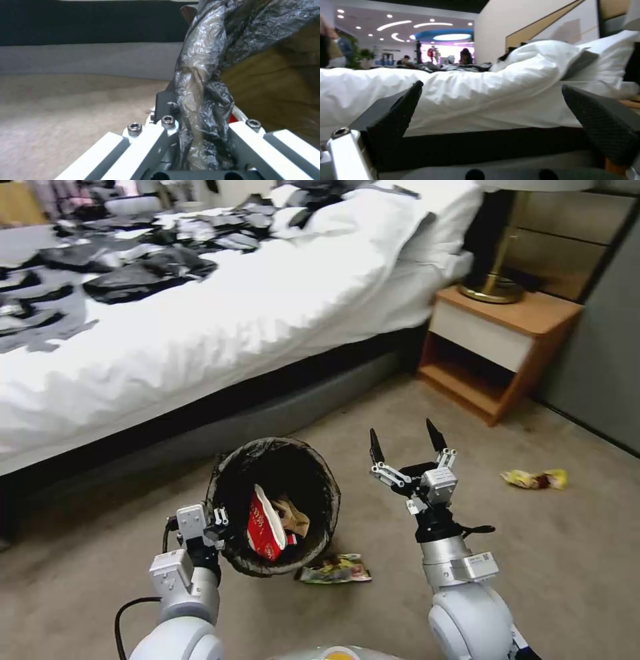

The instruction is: Pick up the trash bin, then pick up the garbage from the floor and place it into the trash bin.

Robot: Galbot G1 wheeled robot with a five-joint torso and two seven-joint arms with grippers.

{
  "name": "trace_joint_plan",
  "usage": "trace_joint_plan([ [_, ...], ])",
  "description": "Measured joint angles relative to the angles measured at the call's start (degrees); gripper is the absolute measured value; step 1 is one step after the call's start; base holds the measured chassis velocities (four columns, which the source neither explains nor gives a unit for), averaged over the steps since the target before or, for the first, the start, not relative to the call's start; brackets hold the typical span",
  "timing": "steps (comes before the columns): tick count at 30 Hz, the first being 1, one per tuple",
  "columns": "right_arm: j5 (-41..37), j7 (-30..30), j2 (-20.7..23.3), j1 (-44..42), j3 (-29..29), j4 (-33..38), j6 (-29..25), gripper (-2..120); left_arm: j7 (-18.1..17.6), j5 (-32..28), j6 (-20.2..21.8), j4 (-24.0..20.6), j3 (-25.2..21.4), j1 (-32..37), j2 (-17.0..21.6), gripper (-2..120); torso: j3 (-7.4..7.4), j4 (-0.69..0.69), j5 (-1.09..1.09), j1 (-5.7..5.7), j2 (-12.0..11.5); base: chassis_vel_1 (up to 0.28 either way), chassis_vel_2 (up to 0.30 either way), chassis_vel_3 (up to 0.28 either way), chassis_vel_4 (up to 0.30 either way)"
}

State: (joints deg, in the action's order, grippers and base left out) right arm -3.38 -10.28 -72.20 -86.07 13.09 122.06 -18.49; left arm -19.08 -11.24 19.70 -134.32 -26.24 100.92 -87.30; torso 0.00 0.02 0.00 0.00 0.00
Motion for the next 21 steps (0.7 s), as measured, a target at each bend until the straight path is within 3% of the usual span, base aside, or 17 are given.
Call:
trace_joint_plan([
  [10, -0.1, 1.5, 0.7, 0.7, 0.5, -0.3, 0.2, 100, -0.1, -0.1, -0.3, -0.3, -0.2, 0.0, 0.1, 0, 0.0, -0.03, 0.0, 0.0, 0.0, 0.026, 0.021, 0.021, 0.026],
  [16, -0.6, 6.3, 4.7, 1.7, 1.7, -2.0, 1.6, 100, -0.1, -0.4, -0.3, -1.0, -0.6, 0.0, 0.2, 0, 0.0, -0.02, 0.0, 0.0, 0.0, 0.0, 0.0, 0.0, 0.0],
  [21, -2.5, 13.7, 10.2, 3.9, 1.3, -7.8, 3.1, 100, -0.1, -0.6, -0.3, -1.6, -1.1, -0.2, 0.2, 0, 0.0, -0.01, 0.01, 0.0, 0.0, 0.0, 0.0, 0.0, 0.0],
])
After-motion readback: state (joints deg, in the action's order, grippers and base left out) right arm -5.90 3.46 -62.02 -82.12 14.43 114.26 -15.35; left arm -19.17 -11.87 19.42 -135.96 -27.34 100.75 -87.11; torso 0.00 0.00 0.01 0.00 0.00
